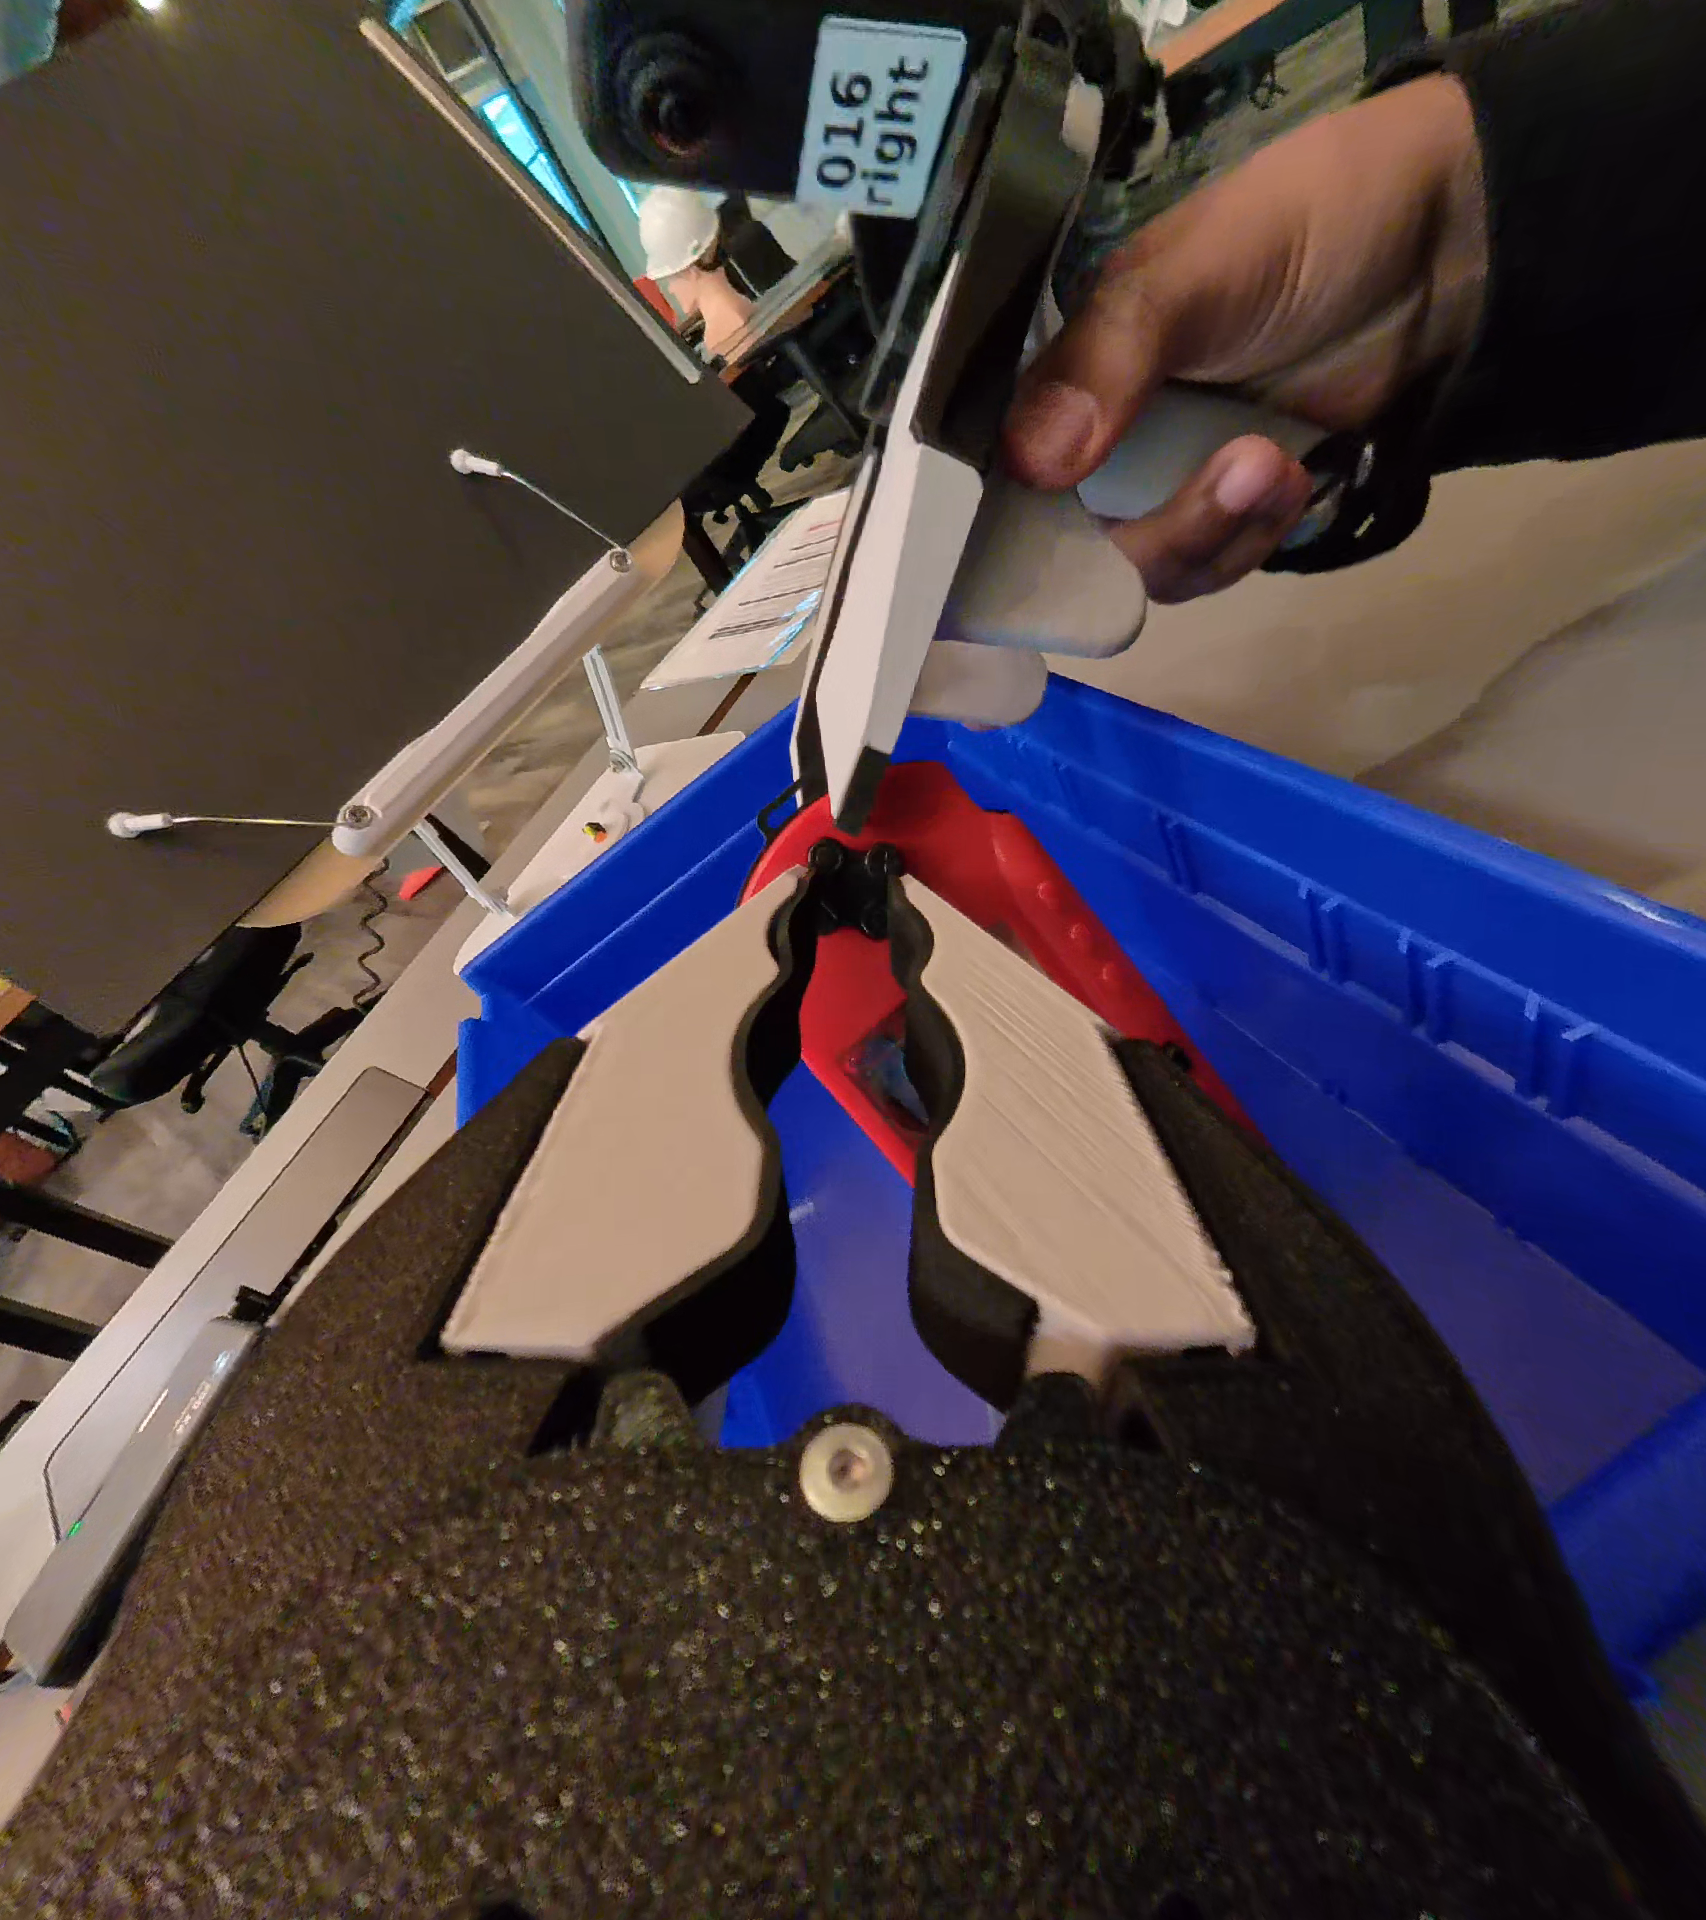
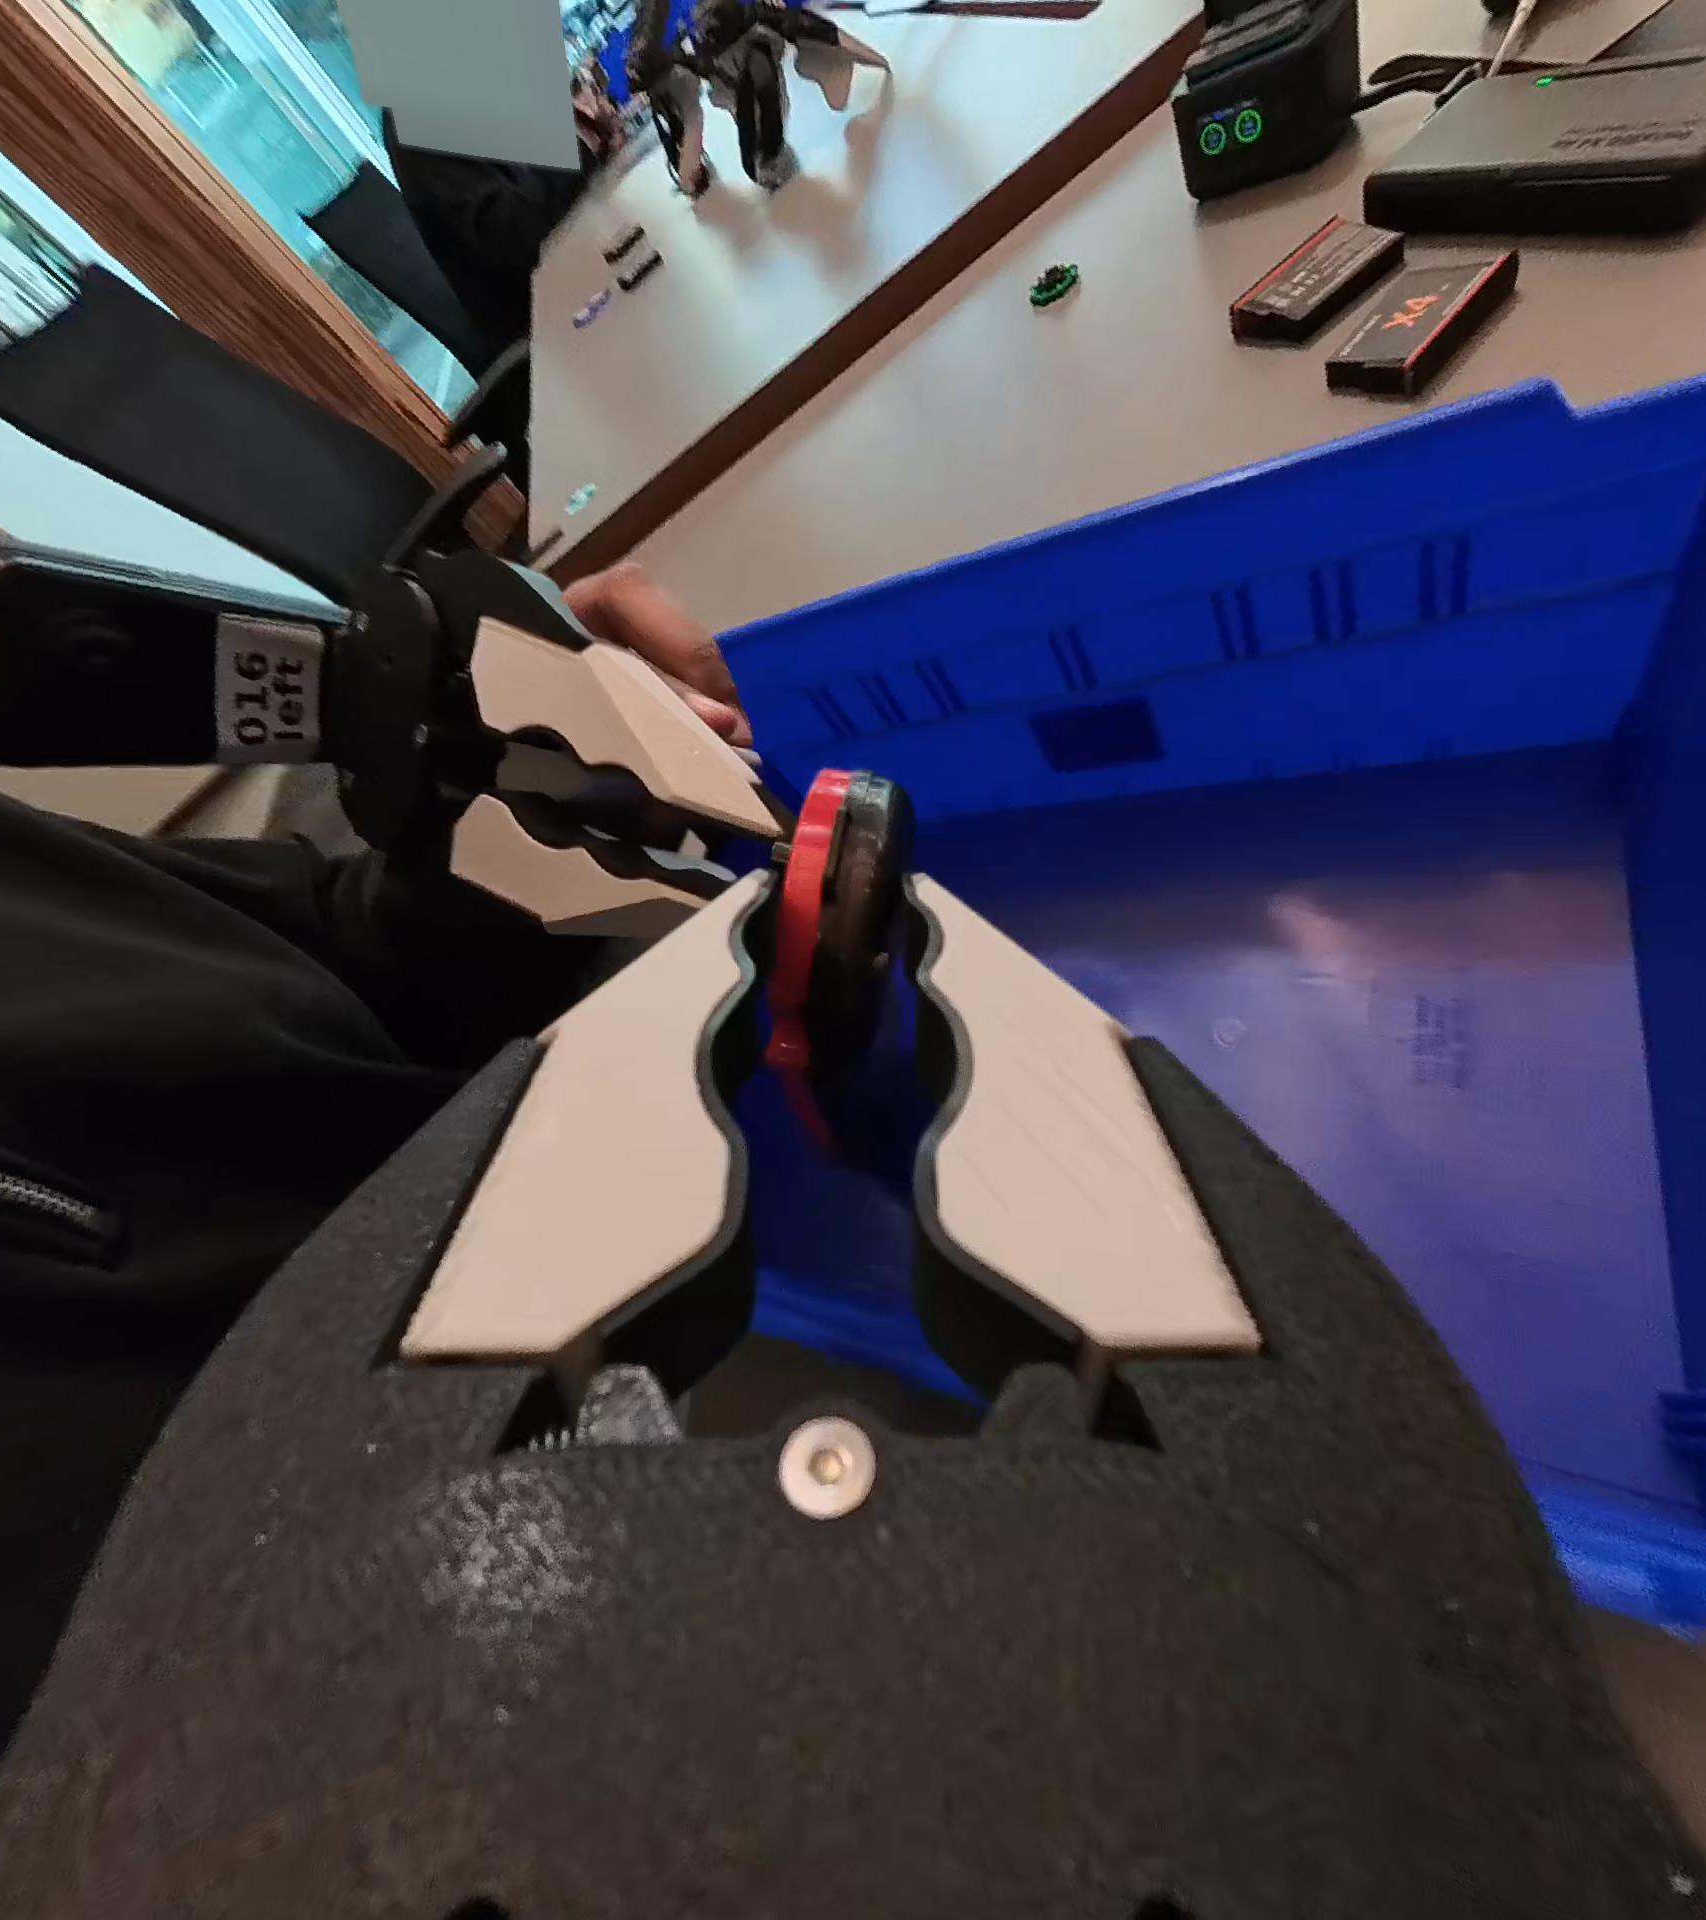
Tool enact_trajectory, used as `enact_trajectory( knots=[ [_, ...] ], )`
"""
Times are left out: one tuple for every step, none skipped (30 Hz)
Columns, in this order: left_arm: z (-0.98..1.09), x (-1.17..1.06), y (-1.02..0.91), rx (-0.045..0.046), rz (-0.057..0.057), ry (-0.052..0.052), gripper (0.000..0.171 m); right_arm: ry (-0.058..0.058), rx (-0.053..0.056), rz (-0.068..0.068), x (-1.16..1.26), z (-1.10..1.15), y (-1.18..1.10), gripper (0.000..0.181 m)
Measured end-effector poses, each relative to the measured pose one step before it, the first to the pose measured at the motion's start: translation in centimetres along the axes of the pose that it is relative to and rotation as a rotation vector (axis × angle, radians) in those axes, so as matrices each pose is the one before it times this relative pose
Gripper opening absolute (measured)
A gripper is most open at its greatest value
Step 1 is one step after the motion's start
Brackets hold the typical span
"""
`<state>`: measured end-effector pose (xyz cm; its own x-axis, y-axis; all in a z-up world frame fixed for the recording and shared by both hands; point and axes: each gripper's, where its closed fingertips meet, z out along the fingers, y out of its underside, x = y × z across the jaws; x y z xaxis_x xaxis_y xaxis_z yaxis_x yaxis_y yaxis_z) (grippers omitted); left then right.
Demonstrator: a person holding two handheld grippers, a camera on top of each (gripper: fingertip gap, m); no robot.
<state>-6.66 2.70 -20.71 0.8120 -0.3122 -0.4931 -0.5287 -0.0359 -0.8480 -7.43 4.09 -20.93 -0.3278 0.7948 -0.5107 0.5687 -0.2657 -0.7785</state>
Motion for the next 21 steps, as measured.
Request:
enact_trajectory(
  knots=[
    [0.0,0.102,0.001,0.00108,0.0102,0.0027,0.012,0.0118,-0.0112,-0.0108,0.049,-0.013,0.082,0.022],
    [-0.034,0.074,-0.012,0.00234,0.0016,0.0058,0.012,0.0007,-0.0032,0.0062,-0.02,-0.007,0.055,0.021],
    [-0.043,0.128,-0.019,0.00393,-0.0027,0.0116,0.012,-0.0085,0.0007,0.0125,-0.048,0.004,0.093,0.021],
    [-0.034,0.127,-0.022,0.00592,-0.0016,0.0107,0.012,-0.0149,0.0038,0.0217,-0.032,-0.016,0.106,0.021],
    [-0.046,0.104,-0.065,0.00837,0.0049,0.0075,0.011,-0.0192,0.0057,0.0276,-0.04,-0.02,0.09,0.021],
    [-0.037,0.123,-0.056,0.00697,0.0097,0.0076,0.012,-0.0201,0.0066,0.025,-0.046,-0.028,0.067,0.02],
    [-0.013,0.189,-0.014,0.00325,0.0041,0.014,0.012,-0.0152,-0.0006,0.019,-0.019,-0.006,0.163,0.02],
    [-0.041,0.136,-0.031,0.00755,0.0074,0.0126,0.012,-0.0125,0.001,0.0165,-0.043,-0.002,0.139,0.02],
    [-0.088,0.061,-0.091,0.0124,0.0027,0.0092,0.012,-0.0108,0.0067,0.0129,-0.094,0.015,0.027,0.02],
    [-0.141,0.124,-0.158,0.01577,-0.0045,0.0188,0.011,-0.0143,-0.0023,0.0105,-0.173,-0.004,0.117,0.02],
    [-0.134,0.078,-0.2,0.01691,-0.012,0.0163,0.011,-0.0125,-0.0013,0.0058,-0.218,-0.018,0.024,0.02],
    [-0.236,0.098,-0.402,0.02964,-0.0067,0.0161,0.005,-0.0097,0.0023,0.006,-0.2,-0.031,-0.049,0.019],
    [-0.568,0.431,-1.537,0.10121,-0.0173,0.0466,0.0,0.0183,-0.0041,-0.0046,0.345,-0.009,0.066,0.02],
    [-0.082,0.282,-0.809,0.04151,-0.0701,0.0294,0.0,-0.0047,0.0118,0.0141,0.163,-0.155,-0.243,0.021],
    [0.239,-0.284,0.732,-0.05309,0.0563,-0.0384,0.0,-0.001,0.0164,0.015,0.265,-0.238,-0.34,0.02],
    [0.275,-0.369,1.454,-0.10571,0.1021,-0.056,0.0,0.0147,0.0046,-0.0021,0.346,-0.21,-0.181,0.02],
    [0.178,-0.265,0.401,-0.0401,0.0234,-0.0375,0.0,0.0165,0.0021,-0.0102,0.162,-0.124,-0.086,0.02],
    [0.036,-0.039,-0.22,0.00251,-0.0342,-0.0039,0.0,0.0168,0.0023,-0.0147,0.056,-0.036,-0.049,0.02],
    [-0.052,0.174,-0.339,0.0128,-0.0468,0.0164,0.0,0.0163,0.0004,-0.0185,0.021,0.029,0.002,0.02],
    [-0.15,0.04,-0.394,0.02097,-0.0321,0.0042,0.0,0.0123,0.0018,-0.0179,-0.017,0.052,-0.007,0.02],
    [-0.149,-0.238,-0.368,0.0213,-0.0204,-0.0174,0.0,0.0056,0.0028,-0.0083,-0.098,0.071,-0.018,0.02]
  ],
)
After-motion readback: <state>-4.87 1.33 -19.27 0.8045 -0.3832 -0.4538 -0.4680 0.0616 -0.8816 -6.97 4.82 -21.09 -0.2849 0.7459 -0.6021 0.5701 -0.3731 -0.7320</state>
